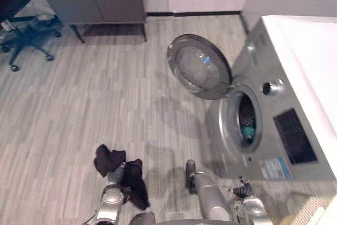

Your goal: Pick up the laundry basket with both hands and put the clothes into the washing machine.

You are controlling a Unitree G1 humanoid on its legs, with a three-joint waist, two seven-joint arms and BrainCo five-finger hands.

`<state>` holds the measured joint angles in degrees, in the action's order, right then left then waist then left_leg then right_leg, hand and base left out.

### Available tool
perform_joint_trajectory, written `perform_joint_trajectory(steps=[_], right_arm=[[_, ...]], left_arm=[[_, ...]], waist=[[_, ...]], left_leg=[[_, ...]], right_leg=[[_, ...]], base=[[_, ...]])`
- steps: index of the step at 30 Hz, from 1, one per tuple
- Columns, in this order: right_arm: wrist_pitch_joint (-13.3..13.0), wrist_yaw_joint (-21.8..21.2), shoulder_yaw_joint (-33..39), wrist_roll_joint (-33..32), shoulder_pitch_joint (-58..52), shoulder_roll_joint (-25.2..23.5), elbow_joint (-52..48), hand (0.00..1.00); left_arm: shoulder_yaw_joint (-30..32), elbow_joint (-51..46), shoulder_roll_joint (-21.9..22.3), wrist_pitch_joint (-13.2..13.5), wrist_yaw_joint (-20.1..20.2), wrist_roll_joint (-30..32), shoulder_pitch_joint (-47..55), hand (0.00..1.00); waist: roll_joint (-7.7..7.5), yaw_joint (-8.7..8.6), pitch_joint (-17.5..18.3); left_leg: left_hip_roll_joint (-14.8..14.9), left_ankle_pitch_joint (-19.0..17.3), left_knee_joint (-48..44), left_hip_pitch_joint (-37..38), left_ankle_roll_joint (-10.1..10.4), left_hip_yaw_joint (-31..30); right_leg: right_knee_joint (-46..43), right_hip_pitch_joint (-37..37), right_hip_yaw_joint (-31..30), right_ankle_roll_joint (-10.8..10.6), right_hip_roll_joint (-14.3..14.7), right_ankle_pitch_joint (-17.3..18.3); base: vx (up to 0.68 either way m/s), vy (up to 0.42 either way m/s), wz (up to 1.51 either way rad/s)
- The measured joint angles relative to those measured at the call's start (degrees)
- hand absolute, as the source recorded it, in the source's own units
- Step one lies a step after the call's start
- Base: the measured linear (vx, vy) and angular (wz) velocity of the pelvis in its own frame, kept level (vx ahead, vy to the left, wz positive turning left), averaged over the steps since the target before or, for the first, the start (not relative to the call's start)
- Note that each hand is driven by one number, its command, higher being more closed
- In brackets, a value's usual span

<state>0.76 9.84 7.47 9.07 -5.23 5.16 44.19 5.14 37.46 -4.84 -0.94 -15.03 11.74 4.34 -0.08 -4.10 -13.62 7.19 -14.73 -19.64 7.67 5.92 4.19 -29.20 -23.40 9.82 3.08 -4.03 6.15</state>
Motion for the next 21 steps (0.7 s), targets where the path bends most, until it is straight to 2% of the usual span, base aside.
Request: perform_joint_trajectory(steps=[1,2,3,5,6,8,10,11,12,13,14,15,16,17,19,20,21], right_arm=[[0.0,0.0,0.3,0.0,-0.3,-0.1,-0.8,0.00],[0.1,0.0,0.2,-0.1,-0.9,-0.5,-2.5,0.00],[0.1,0.1,-0.4,-0.2,-0.7,-1.1,-3.7,0.00],[-0.3,0.1,-0.6,-0.6,-0.7,-1.7,-5.4,0.00],[-0.3,0.1,-0.6,-0.6,-0.7,-1.9,-5.4,0.00],[-0.2,0.2,-0.5,-0.7,-0.7,-2.6,-5.8,0.00],[0.2,0.3,-0.5,-0.7,-1.2,-3.0,-6.1,0.00],[0.2,0.3,-0.5,-0.7,-1.8,-3.2,-6.4,0.00],[0.2,0.3,-0.5,-0.7,-1.9,-3.2,-6.4,0.00],[0.4,0.5,-0.3,-0.6,-2.4,-3.0,-6.4,0.00],[0.4,0.6,-0.2,-0.6,-3.2,-2.9,-6.4,0.00],[0.7,0.8,-0.4,-0.6,-4.3,-4.3,-6.9,0.00],[0.6,1.1,-0.5,-0.6,-5.1,-5.1,-7.0,0.00],[0.7,1.2,-0.6,-0.6,-5.9,-5.7,-7.0,0.00],[0.7,1.2,-0.7,-0.7,-5.9,-6.1,-7.0,0.00],[0.7,1.2,-0.9,-0.7,-5.5,-6.3,-7.1,0.00],[0.8,1.3,-1.1,-0.7,-4.6,-6.3,-7.1,0.00]], left_arm=[[0.1,-0.2,0.6,0.0,0.0,0.1,-0.1,1.00],[0.2,-1.8,1.9,0.0,0.1,0.1,1.0,1.00],[0.2,-3.7,2.8,0.0,0.1,0.1,2.1,1.00],[0.1,-5.0,3.7,0.0,0.6,0.1,2.5,1.00],[0.0,-5.1,3.9,0.0,0.8,0.1,2.5,1.00],[0.0,-6.8,4.7,0.0,1.2,0.1,2.3,1.00],[-0.2,-7.1,4.8,0.0,1.3,0.1,2.2,1.00],[-0.4,-7.3,4.8,0.0,1.3,0.1,2.1,1.00],[-0.5,-7.4,4.9,0.0,1.3,0.1,2.2,1.00],[-0.4,-7.4,5.7,0.0,1.3,0.1,2.6,1.00],[-0.6,-7.3,6.6,0.0,1.3,0.2,3.4,1.00],[-0.8,-7.3,6.1,0.0,1.5,0.2,3.5,1.00],[-0.8,-7.2,5.7,0.0,1.7,0.2,3.6,1.00],[-0.8,-7.3,5.5,0.0,2.0,0.3,3.6,1.00],[-0.8,-7.3,5.0,0.0,2.3,0.3,4.0,1.00],[-0.8,-7.3,4.5,-0.1,2.3,0.3,4.2,1.00],[-0.7,-7.8,4.1,-0.4,2.2,0.2,4.2,1.00]], waist=[[0.31,-0.12,-0.2],[0.99,0.52,-0.4],[1.35,1.80,-0.4],[0.66,3.21,-0.1],[0.32,3.46,0.1],[0.13,3.81,0.1],[0.00,4.65,0.1],[-0.08,5.12,0.2],[0.04,5.09,0.2],[1.41,5.02,0.8],[2.25,5.15,1.6],[0.03,4.81,2.8],[-0.54,4.77,3.1],[-2.42,5.09,4.2],[-2.77,5.08,4.4],[-3.17,5.05,4.6],[-2.90,5.13,4.5]], left_leg=[[1.2,0.7,-6.5,-1.9,1.1,-0.1],[5.0,5.2,-22.8,-7.9,3.0,0.0],[8.3,4.5,-34.0,-12.0,2.4,1.1],[10.4,3.5,-41.6,-17.3,0.9,3.6],[10.5,3.2,-41.1,-18.6,0.3,4.5],[10.2,1.3,-31.7,-22.9,-2.8,6.0],[7.6,1.0,-19.8,-22.8,-2.6,3.0],[4.9,1.4,-11.5,-22.6,-2.1,-1.3],[4.3,2.0,-8.3,-22.2,-1.5,-3.1],[4.1,5.7,-1.7,-21.0,0.0,-5.7],[4.7,8.4,-2.3,-20.8,1.5,-5.9],[3.4,6.5,-3.5,-20.7,0.4,-3.2],[2.8,5.9,-3.8,-20.6,-0.1,-1.3],[2.4,4.3,-4.4,-20.1,-0.8,1.8],[2.5,2.3,-5.5,-19.1,-1.5,6.0],[3.0,1.3,-5.5,-18.0,-2.2,9.8],[4.5,1.0,-5.1,-16.4,-3.0,14.7]], right_leg=[[0.3,2.1,1.0,0.6,0.5,0.9],[2.7,7.2,1.5,1.9,2.8,2.1],[4.9,10.9,0.8,2.7,5.2,2.6],[7.7,15.3,-1.0,3.1,6.6,2.8],[8.4,16.1,-1.8,3.1,6.6,2.8],[12.0,19.9,-5.0,2.8,6.6,2.7],[12.2,20.9,-8.0,2.5,6.1,2.8],[12.0,21.0,-10.6,0.5,5.4,3.7],[11.6,21.1,-11.7,-0.4,5.3,4.3],[10.1,20.8,-13.7,-2.4,6.2,5.6],[7.4,19.5,-16.4,-4.2,7.2,8.3],[5.6,18.4,-18.8,-5.7,5.4,9.7],[5.0,17.7,-20.4,-6.4,4.5,10.2],[5.1,16.9,-23.5,-7.1,3.7,10.4],[5.3,16.1,-27.5,-7.8,3.4,10.0],[5.4,15.0,-29.1,-9.0,3.2,8.8],[5.5,13.3,-26.1,-9.2,2.7,6.7]], base=[[0.54,-0.213,0.29],[0.60,-0.221,-0.12],[0.56,-0.183,-0.40],[0.31,-0.039,-0.64],[0.35,-0.007,-0.57],[0.38,0.069,-0.65],[0.28,0.189,-0.90],[0.20,0.212,-0.82],[0.24,0.301,-1.03],[0.22,0.363,-1.13],[0.22,0.436,-1.27],[0.16,0.347,-1.01],[0.14,0.282,-0.93],[0.13,0.261,-0.87],[0.10,0.265,-1.25],[0.06,0.244,-1.84],[0.05,0.189,-1.73]])
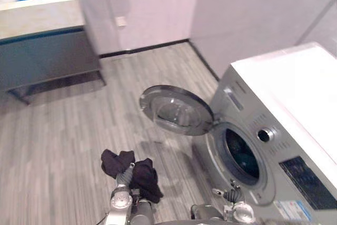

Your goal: Pick up the laundry basket with both hands and put the clothes into the washing machine.

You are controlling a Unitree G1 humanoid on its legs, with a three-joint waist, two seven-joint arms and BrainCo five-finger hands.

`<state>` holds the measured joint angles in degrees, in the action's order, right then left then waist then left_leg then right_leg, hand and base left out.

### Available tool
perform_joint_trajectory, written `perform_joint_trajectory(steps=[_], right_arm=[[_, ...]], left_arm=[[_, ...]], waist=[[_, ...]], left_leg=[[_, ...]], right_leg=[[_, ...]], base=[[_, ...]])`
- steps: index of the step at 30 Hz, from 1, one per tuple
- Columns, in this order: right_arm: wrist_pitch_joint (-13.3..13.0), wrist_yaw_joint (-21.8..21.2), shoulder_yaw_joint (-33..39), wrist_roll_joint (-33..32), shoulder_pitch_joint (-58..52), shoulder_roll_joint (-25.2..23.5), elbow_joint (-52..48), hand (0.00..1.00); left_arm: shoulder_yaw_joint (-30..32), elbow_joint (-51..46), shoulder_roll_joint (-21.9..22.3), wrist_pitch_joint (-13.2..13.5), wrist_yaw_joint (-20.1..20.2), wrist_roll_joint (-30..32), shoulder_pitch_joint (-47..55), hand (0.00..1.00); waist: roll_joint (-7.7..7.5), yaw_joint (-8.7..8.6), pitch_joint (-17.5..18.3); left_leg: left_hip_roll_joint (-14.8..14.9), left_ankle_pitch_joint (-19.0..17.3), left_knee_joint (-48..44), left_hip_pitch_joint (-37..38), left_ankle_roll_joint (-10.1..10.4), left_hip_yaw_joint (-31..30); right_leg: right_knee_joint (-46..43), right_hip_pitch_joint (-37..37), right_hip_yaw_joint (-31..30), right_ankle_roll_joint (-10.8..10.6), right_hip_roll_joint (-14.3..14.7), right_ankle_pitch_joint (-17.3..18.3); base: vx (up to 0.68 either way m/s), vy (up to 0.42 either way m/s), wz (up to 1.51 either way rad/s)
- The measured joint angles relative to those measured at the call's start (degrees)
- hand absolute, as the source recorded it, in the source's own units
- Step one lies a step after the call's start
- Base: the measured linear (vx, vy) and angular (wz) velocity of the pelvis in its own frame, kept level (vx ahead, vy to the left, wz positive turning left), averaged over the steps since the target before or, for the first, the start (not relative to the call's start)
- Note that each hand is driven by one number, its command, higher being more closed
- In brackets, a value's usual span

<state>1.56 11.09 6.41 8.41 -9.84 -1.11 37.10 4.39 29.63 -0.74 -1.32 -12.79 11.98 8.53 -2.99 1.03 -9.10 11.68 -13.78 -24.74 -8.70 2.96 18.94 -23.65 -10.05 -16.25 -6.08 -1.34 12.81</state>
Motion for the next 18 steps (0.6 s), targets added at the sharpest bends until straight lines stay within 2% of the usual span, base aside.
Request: perform_joint_trajectory(steps=[1,2,3,4,5,6,7,8,10,11,12,13,14,15,16,18], right_arm=[[0.1,0.0,-0.3,0.0,0.7,0.0,0.0,0.00],[0.1,0.1,-1.1,0.0,1.7,0.0,0.2,0.00],[0.0,0.2,-1.6,0.1,3.4,0.3,1.1,0.00],[-0.1,0.2,-1.6,0.1,4.2,0.6,1.8,0.00],[-0.1,0.2,-1.8,0.1,5.6,1.2,4.0,0.00],[-0.1,0.2,-1.8,0.2,7.0,1.8,6.1,0.00],[-0.1,0.3,-1.7,0.2,7.2,2.1,6.9,0.00],[-0.1,0.3,-1.6,0.2,7.5,3.0,8.1,0.00],[0.0,0.3,-1.7,0.2,7.3,4.1,9.1,0.00],[0.0,0.3,-1.7,0.1,6.8,4.5,8.8,0.00],[-0.1,0.5,-1.7,0.1,6.6,4.7,8.5,0.00],[-0.1,1.2,-1.7,0.0,6.3,4.8,8.3,0.00],[-0.1,1.4,-1.5,0.0,6.3,4.6,7.4,0.00],[-0.1,1.5,-1.0,0.0,6.5,4.7,7.2,0.00],[-0.1,1.5,-0.3,0.0,6.6,4.8,7.1,0.00],[-0.1,1.5,-0.1,-0.1,6.6,4.9,7.1,0.00]], left_arm=[[0.0,-0.3,-0.2,0.0,0.0,0.0,0.0,1.00],[0.0,-0.8,-1.0,0.0,-0.1,-0.1,-0.2,1.00],[-0.1,-0.7,-1.5,-0.1,-0.1,-0.1,-0.7,1.00],[-0.2,-0.6,-1.7,-0.1,-0.1,-0.1,-1.0,1.00],[-0.3,-0.2,-2.9,-0.1,0.0,-0.1,-1.8,1.00],[-0.3,0.6,-3.2,0.0,-0.1,-0.1,-3.1,1.00],[-0.2,1.0,-3.7,0.0,-0.1,-0.1,-3.7,1.00],[-0.3,1.9,-4.5,-0.1,0.0,-0.1,-4.7,1.00],[0.0,2.0,-3.9,-0.1,0.0,-0.1,-4.8,1.00],[0.3,1.9,-3.9,-0.2,0.1,-0.1,-3.8,1.00],[0.2,1.9,-3.8,-0.2,0.1,-0.1,-3.0,1.00],[0.2,1.9,-3.5,-0.3,0.1,-0.1,-2.1,1.00],[-0.6,1.7,-2.9,-0.2,0.3,-0.2,-1.7,1.00],[-1.0,1.7,-2.6,-0.2,0.3,-0.3,-1.7,1.00],[-2.1,1.6,-2.6,-0.2,0.3,-0.3,-1.8,1.00],[-2.8,1.3,-2.5,-0.2,0.3,-0.5,-1.5,1.00]], waist=[[0.02,0.09,0.0],[-0.40,0.05,0.3],[-0.23,-0.26,0.2],[0.18,-0.62,0.1],[0.94,-1.08,0.3],[0.83,-1.43,0.4],[1.04,-1.85,0.3],[1.89,-2.45,-0.3],[2.60,-2.92,-0.8],[3.33,-2.76,-1.4],[3.59,-2.52,-1.6],[3.12,-1.75,-1.9],[2.66,-0.73,-2.2],[2.70,-0.33,-2.4],[2.51,-0.12,-2.7],[2.09,-0.05,-3.0]], left_leg=[[0.4,-0.1,0.5,0.8,-0.1,1.9],[0.7,0.0,2.5,2.6,-0.2,6.6],[0.8,0.0,4.0,4.2,-0.2,10.4],[0.9,0.1,4.5,4.8,-0.1,11.5],[1.4,0.4,5.5,5.4,0.4,13.5],[1.4,1.1,6.9,6.1,0.9,14.2],[1.4,1.4,7.2,6.2,1.2,14.2],[1.9,1.6,7.2,6.8,1.5,14.3],[4.8,1.7,1.3,6.8,1.7,13.8],[8.2,2.2,-7.2,6.4,0.9,12.2],[9.9,3.6,-12.9,5.6,-1.3,10.0],[11.2,6.9,-21.0,2.5,-5.2,5.6],[9.8,2.6,-26.6,-1.4,-3.2,-0.2],[8.9,0.4,-27.3,-3.1,-2.4,-2.5],[6.6,-1.8,-26.0,-5.7,-1.6,-6.3],[3.0,-3.1,-18.8,-8.1,-0.5,-11.1]], right_leg=[[0.0,-0.8,2.8,0.3,-0.6,-0.8],[-0.3,-2.7,14.2,0.8,-3.5,-1.5],[0.1,-3.3,26.0,2.8,-6.4,-1.7],[0.4,-3.2,29.4,3.7,-7.5,-2.1],[2.3,-2.9,35.9,4.3,-8.7,-3.7],[3.5,-2.9,38.0,4.3,-8.4,-4.9],[4.0,-2.5,37.9,4.3,-7.9,-5.0],[4.8,-2.0,37.4,4.3,-6.9,-5.1],[5.3,-0.3,36.3,4.7,-5.2,-4.5],[5.9,2.5,35.2,5.3,-3.3,-4.2],[5.8,3.9,34.3,6.0,-2.4,-3.8],[5.9,5.6,31.7,6.9,-1.9,-3.2],[5.9,6.2,27.8,7.4,-1.6,-2.1],[5.8,6.1,26.7,7.3,-1.6,-1.8],[5.6,6.1,24.7,7.2,-1.4,-1.4],[5.2,6.3,21.2,6.8,-0.9,-1.0]], base=[[0.03,0.140,-1.80],[0.04,0.091,-1.78],[0.06,0.110,-1.64],[0.10,0.092,-1.39],[0.13,0.023,-1.02],[0.14,-0.021,-0.88],[0.16,-0.085,-0.52],[0.17,-0.131,-0.38],[0.19,-0.167,-0.56],[0.16,-0.158,-0.72],[0.18,-0.183,-1.05],[0.17,-0.066,-1.29],[0.16,-0.009,-1.26],[0.15,0.079,-1.15],[0.15,0.081,-0.84],[0.18,0.139,-0.93]])
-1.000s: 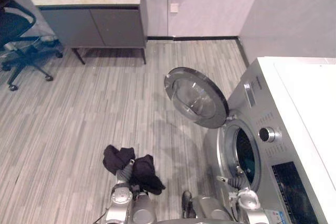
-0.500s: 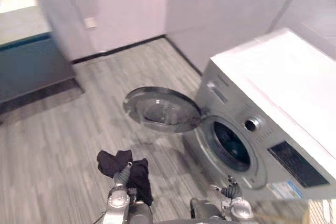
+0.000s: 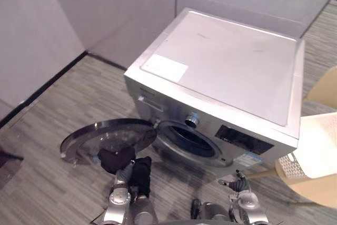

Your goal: Pick up the laundry basket with both hands and put the clothes into the washing machine.

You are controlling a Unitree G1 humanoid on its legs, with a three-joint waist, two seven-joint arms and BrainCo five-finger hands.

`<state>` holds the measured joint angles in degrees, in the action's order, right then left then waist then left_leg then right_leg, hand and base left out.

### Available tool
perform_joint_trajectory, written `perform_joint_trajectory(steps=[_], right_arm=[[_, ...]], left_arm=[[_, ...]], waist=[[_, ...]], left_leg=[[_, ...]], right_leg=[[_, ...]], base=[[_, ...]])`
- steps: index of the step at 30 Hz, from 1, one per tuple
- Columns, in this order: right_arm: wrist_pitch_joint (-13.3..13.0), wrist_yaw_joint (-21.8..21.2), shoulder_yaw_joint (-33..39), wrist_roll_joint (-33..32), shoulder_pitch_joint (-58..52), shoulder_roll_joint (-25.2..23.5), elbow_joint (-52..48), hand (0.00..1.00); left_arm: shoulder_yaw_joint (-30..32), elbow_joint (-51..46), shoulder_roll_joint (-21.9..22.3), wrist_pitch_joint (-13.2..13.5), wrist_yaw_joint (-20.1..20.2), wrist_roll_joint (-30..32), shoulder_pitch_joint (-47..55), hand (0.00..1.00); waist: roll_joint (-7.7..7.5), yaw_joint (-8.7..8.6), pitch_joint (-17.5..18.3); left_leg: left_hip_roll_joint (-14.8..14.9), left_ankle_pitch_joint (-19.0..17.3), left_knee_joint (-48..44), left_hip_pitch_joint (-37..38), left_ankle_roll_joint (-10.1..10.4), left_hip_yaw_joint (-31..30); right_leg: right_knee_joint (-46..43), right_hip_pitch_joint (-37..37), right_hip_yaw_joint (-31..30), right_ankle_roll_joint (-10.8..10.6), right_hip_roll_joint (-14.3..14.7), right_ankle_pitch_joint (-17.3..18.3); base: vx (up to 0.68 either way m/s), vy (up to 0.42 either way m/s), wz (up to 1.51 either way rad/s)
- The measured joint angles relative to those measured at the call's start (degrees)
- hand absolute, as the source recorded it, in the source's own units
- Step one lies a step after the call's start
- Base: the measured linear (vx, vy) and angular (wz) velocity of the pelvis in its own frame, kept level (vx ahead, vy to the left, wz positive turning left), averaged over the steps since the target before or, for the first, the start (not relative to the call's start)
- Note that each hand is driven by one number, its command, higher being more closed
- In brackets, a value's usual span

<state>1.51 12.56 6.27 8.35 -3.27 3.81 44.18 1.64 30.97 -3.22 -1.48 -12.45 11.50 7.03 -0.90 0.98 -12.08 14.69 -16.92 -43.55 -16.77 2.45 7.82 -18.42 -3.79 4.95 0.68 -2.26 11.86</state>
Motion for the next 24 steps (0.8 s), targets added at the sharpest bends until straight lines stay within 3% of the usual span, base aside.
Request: perform_joint_trajectory(steps=[1,2,3,6,8,10,15,18,20,24], right_arm=[[0.0,0.0,0.7,0.0,0.2,0.0,0.1,0.00],[-0.1,0.1,1.2,0.0,0.4,0.2,1.0,0.00],[0.1,0.2,1.1,0.0,1.1,0.8,2.7,0.00],[0.0,0.3,1.0,-0.6,-1.1,-1.0,1.0,0.00],[0.0,0.4,1.0,-1.2,-0.5,-1.0,0.8,0.00],[0.0,1.5,1.0,-2.0,1.1,-1.0,-1.2,0.00],[0.2,3.7,0.4,-3.8,9.0,-0.6,-8.8,0.00],[0.1,5.0,0.4,-3.9,11.7,-0.2,-12.4,0.00],[0.1,6.4,0.6,-3.9,14.7,0.1,-14.6,0.00],[0.1,7.7,0.6,-4.2,17.9,0.0,-16.6,0.00]], left_arm=[[0.0,0.0,0.0,0.0,0.0,-0.2,0.4,1.00],[0.0,0.0,0.1,0.0,0.0,-0.6,0.9,1.00],[-0.5,0.2,-0.3,-0.1,0.0,-0.8,0.7,1.00],[-1.4,-2.0,-1.3,-0.4,0.0,-0.8,-0.8,1.00],[-1.7,-5.0,-1.4,-0.4,-0.1,-1.3,-1.4,1.00],[-2.1,-8.9,-1.3,-0.3,-0.3,-3.1,-3.3,1.00],[-5.2,-15.8,-1.5,0.8,-2.9,-9.0,-14.7,1.00],[-6.9,-19.3,-1.5,2.1,-3.0,-9.9,-19.0,1.00],[-8.7,-22.5,-1.5,3.4,-3.4,-11.8,-22.7,1.00],[-11.3,-24.6,-0.5,4.3,-4.4,-13.7,-29.1,1.00]], waist=[[0.13,-0.06,0.0],[0.85,-0.02,-0.1],[0.97,0.40,-0.8],[-1.20,-0.09,-1.4],[-1.27,-0.09,-2.4],[-1.33,0.00,-4.3],[0.37,0.14,-10.2],[0.21,0.20,-11.9],[0.09,0.73,-12.9],[0.26,0.89,-14.3]], left_leg=[[-1.9,0.2,5.4,0.0,0.4,-3.4],[-4.1,1.8,13.8,2.0,2.4,-7.4],[-4.1,6.4,16.2,3.5,3.3,-8.7],[-5.4,4.4,14.2,2.5,1.8,-4.8],[-5.3,3.0,11.1,0.6,1.0,-3.1],[-4.6,0.7,5.6,-3.6,0.2,-0.8],[-0.1,-5.7,-12.1,-21.2,-1.5,3.5],[2.8,-7.3,-17.9,-27.9,-1.7,4.3],[5.3,-8.7,-23.0,-34.6,-1.8,5.0],[7.5,-10.5,-31.4,-45.4,-2.2,3.4]], right_leg=[[-0.6,-0.1,-1.9,-0.6,0.3,0.3],[-1.8,-0.6,-4.3,-1.6,1.0,1.0],[-4.2,-1.5,-7.5,-3.3,2.0,2.2],[-7.1,-4.2,-8.7,-4.9,-0.1,3.1],[-10.6,-7.1,-10.0,-5.7,-0.4,3.7],[-17.1,-13.5,-10.8,-6.5,-0.6,4.7],[-33.7,-34.6,-13.9,-8.0,0.6,8.2],[-38.5,-42.4,-14.7,-7.9,2.3,8.5],[-42.5,-50.6,-14.1,-7.8,2.2,7.7],[-50.6,-62.0,-13.0,-8.0,2.2,7.7]], base=[[0.17,0.211,-1.14],[0.13,0.269,-1.50],[0.12,0.271,-1.27],[0.11,0.169,-0.59],[-0.02,0.152,-0.57],[-0.12,0.138,-0.67],[-0.21,0.050,-0.66],[-0.21,0.011,-0.56],[-0.19,0.026,-0.70],[-0.14,-0.035,-0.26]])
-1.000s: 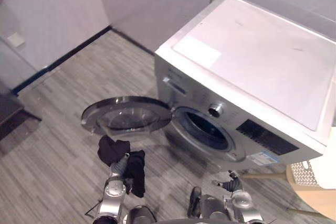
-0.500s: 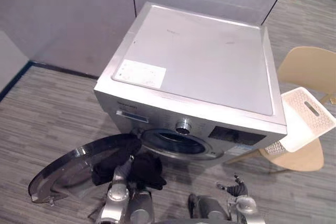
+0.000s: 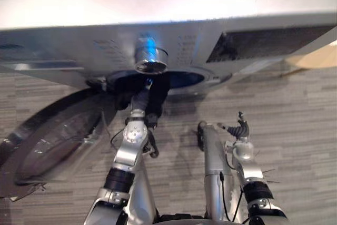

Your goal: Pick up the laundry basket with both hands and put the clothes into the washing machine.

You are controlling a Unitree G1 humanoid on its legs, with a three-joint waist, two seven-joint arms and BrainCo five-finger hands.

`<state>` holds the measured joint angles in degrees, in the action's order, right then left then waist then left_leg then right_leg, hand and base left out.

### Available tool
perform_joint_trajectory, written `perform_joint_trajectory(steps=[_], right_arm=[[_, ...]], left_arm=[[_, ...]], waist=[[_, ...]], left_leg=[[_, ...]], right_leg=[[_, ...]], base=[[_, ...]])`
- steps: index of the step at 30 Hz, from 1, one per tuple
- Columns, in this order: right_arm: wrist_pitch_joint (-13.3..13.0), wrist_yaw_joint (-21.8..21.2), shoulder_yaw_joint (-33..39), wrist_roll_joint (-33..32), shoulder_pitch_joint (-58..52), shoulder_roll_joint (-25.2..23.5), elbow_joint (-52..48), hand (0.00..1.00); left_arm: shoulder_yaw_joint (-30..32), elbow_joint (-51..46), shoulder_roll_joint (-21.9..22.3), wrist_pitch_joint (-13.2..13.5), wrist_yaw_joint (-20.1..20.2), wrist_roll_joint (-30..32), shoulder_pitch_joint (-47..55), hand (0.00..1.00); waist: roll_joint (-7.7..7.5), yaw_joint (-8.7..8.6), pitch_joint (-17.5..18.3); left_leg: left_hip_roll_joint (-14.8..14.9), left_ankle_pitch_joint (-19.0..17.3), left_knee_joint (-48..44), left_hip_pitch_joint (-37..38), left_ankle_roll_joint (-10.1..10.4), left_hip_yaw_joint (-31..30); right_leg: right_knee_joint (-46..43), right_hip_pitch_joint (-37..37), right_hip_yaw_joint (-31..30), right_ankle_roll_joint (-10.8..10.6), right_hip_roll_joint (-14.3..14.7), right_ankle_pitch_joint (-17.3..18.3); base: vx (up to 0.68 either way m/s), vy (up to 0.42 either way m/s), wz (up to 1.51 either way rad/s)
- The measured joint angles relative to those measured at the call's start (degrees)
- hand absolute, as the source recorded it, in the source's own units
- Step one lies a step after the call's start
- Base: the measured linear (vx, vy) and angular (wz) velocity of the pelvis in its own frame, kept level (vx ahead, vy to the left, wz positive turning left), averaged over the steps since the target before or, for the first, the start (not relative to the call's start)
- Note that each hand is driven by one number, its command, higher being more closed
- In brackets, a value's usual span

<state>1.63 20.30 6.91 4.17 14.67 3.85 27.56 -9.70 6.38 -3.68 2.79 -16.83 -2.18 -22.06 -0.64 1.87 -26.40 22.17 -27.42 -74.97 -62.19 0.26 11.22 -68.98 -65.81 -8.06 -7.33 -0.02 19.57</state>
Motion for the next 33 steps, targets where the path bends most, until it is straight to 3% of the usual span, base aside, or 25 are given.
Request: perform_joint_trajectory(steps=[7,13,16,21,22,27,28,31,33], right_arm=[[-2.4,2.2,0.6,-1.6,4.0,0.1,-7.6,0.00],[-4.7,3.4,0.5,-1.9,4.3,0.0,-10.8,0.00],[-4.9,3.6,0.5,-1.9,3.5,0.0,-7.2,0.00],[-6.3,3.7,0.1,-1.9,2.5,0.3,-6.0,0.00],[-7.5,3.4,-0.2,-1.9,2.7,0.7,-5.8,0.00],[-11.0,3.1,-1.2,-2.5,3.2,2.1,-3.7,0.00],[-11.6,3.1,-1.8,-2.7,3.3,2.5,-3.2,0.00],[-12.6,3.1,-2.7,-3.2,3.6,3.3,-1.6,0.00],[-12.6,3.3,-3.0,-3.2,3.7,3.5,-0.1,0.00]], left_arm=[[-3.3,-1.5,0.5,-0.3,-5.0,0.1,-12.1,1.00],[-1.7,-0.1,-9.1,-1.8,-11.4,4.7,-26.3,1.00],[-1.1,4.5,-14.8,-4.0,-14.8,9.0,-34.8,1.00],[-5.9,13.9,-21.4,-10.1,-17.2,23.4,-48.4,1.00],[-7.8,15.9,-22.4,-11.8,-17.1,29.4,-51.2,1.00],[-15.6,20.7,-25.1,-13.6,-16.9,45.0,-59.1,1.00],[-16.8,21.9,-25.7,-13.7,-16.9,47.2,-60.9,0.00],[-17.4,24.5,-26.6,-14.3,-16.9,49.7,-63.9,0.00],[-17.4,26.3,-27.1,-16.1,-17.0,49.6,-65.8,0.00]], waist=[[-0.54,-1.24,-2.0],[-1.70,-3.32,-2.5],[-2.61,-4.24,-3.0],[-3.07,-4.86,-3.8],[-3.05,-5.07,-3.9],[-3.05,-5.66,-3.9],[-3.05,-5.68,-3.9],[-3.03,-5.71,-3.9],[-2.97,-5.65,-3.8]], left_leg=[[0.8,-1.8,-12.4,-13.8,-0.2,-3.8],[0.9,-2.4,-16.8,-19.9,0.7,-6.0],[1.1,-2.4,-17.7,-22.3,0.7,-6.3],[1.3,-2.4,-20.4,-25.7,0.2,-7.9],[1.3,-2.6,-20.9,-26.5,0.2,-8.7],[0.8,-2.8,-21.2,-26.6,-0.1,-8.6],[0.8,-2.8,-21.1,-26.6,-0.1,-8.5],[0.8,-2.8,-20.4,-26.6,-0.1,-8.3],[0.8,-2.7,-19.5,-26.6,-0.1,-8.0]], right_leg=[[-14.2,-14.0,0.1,0.1,0.3,3.5],[-18.8,-19.6,0.3,0.0,0.9,4.4],[-19.5,-22.1,0.5,0.1,0.7,4.1],[-21.6,-24.6,1.4,0.1,0.7,3.7],[-21.8,-24.8,1.9,0.1,0.6,3.9],[-22.0,-24.7,2.0,0.0,-0.2,4.2],[-21.8,-24.7,1.9,0.0,-0.2,4.2],[-20.8,-24.7,2.0,-0.2,-0.2,3.9],[-19.8,-24.7,2.0,0.0,-0.2,3.6]], base=[[-0.06,-0.084,0.08],[-0.06,-0.030,0.01],[-0.02,0.005,-0.07],[0.04,0.015,-0.03],[0.02,0.021,0.05],[0.01,0.015,0.05],[0.02,0.024,-0.03],[0.02,0.019,-0.05],[0.04,0.027,-0.06]])
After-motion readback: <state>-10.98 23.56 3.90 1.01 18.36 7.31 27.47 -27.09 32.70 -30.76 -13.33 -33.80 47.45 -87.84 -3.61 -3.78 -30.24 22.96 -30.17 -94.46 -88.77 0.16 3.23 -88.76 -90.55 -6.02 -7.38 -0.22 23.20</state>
